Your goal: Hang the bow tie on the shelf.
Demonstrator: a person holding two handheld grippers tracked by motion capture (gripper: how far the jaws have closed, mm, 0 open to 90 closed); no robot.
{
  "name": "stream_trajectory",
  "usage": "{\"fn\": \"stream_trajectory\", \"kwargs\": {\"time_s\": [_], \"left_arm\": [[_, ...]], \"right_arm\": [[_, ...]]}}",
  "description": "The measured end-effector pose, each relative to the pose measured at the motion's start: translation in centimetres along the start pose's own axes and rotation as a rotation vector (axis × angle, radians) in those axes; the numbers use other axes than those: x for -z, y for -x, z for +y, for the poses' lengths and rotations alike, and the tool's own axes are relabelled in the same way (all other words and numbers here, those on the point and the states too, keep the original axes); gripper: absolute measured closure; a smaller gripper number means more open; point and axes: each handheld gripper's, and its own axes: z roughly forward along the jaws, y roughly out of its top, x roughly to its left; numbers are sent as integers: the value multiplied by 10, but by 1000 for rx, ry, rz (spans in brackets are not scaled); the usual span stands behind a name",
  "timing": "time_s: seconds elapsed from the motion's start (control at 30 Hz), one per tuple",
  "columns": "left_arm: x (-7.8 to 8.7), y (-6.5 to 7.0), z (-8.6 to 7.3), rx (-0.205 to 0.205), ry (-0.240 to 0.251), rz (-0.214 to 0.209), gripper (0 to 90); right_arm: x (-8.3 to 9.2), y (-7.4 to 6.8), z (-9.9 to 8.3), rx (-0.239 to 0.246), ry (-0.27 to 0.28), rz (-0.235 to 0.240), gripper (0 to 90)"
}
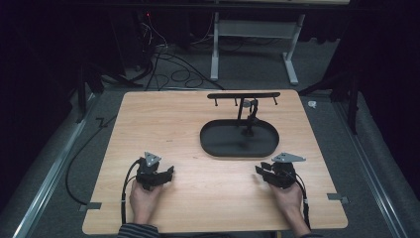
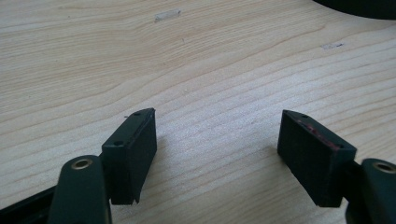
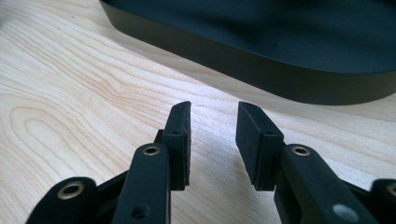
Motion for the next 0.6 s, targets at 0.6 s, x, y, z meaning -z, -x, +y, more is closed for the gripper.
{"fn": "stream_trajectory", "kwargs": {"time_s": [0.6], "left_arm": [[0, 0, 0, -3, -1, 2, 288]], "right_arm": [[-9, -13, -7, 106, -31, -76, 590]]}}
